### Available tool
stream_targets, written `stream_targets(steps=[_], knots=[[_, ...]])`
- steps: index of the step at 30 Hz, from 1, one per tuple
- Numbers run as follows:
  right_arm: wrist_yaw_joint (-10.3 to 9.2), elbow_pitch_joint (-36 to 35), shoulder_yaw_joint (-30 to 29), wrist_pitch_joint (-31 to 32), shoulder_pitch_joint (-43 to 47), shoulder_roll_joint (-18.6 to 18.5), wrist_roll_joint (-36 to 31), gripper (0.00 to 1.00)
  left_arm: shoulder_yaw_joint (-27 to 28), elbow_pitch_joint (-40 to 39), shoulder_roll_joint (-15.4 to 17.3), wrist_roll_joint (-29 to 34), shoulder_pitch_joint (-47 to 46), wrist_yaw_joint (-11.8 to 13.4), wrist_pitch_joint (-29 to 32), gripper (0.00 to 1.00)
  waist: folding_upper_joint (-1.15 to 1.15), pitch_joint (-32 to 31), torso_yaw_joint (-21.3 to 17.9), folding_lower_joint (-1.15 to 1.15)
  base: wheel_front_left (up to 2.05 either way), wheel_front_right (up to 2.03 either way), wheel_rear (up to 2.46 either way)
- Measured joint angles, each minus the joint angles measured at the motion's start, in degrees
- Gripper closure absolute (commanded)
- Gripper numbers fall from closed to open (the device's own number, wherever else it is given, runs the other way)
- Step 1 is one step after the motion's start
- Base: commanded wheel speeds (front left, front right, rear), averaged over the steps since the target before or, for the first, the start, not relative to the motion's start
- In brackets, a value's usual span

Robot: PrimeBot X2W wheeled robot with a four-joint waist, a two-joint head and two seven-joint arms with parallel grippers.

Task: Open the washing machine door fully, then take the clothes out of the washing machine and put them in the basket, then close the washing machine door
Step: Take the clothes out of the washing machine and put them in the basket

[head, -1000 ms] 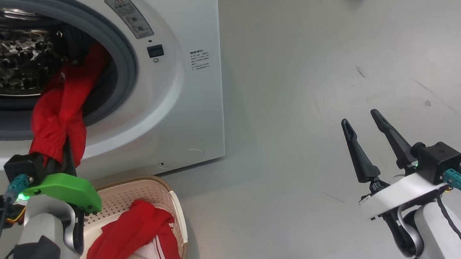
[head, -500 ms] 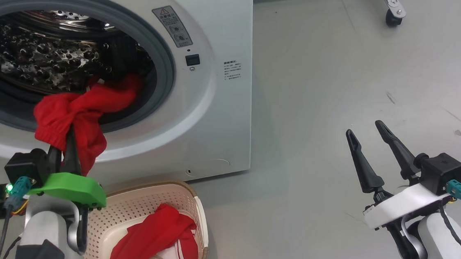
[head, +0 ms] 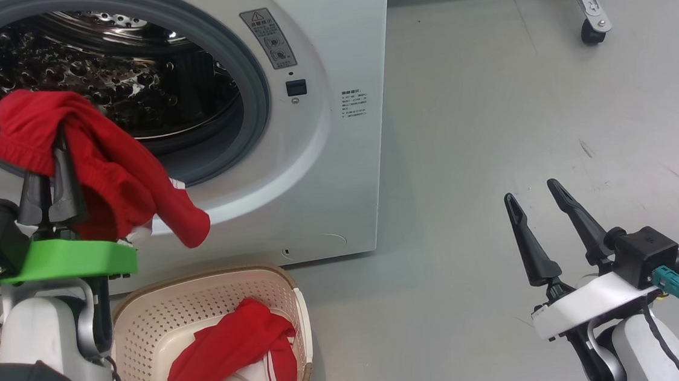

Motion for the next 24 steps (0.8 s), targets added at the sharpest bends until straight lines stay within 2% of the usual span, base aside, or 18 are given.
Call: stream_targets(steps=[7, 18, 24], knots=[[0.00, -0.5, 0.4, 0.0, 0.0, 0.0, -0.2, 0.00, -1.4, -1.7, -0.4, 0.5, 4.3, 0.0, -0.3, 1.00, 0.00, 0.3, 0.0, 0.00, 0.00, 0.00, 0.00], [0.00, -1.3, 1.3, 0.0, 0.0, 0.0, -0.2, 0.00, -5.8, 0.8, -0.5, 0.8, 9.7, -1.1, -0.2, 1.00, 0.00, 3.0, -0.8, 0.00, 0.00, 0.00, 0.00], [0.00, -2.2, 1.6, 0.0, -0.6, 0.0, -0.2, 0.00, -7.9, 3.5, -0.6, 1.5, 11.3, -1.4, 1.8, 1.00, 0.00, 5.9, -1.8, 0.00, 0.00, 0.00, 0.00]])
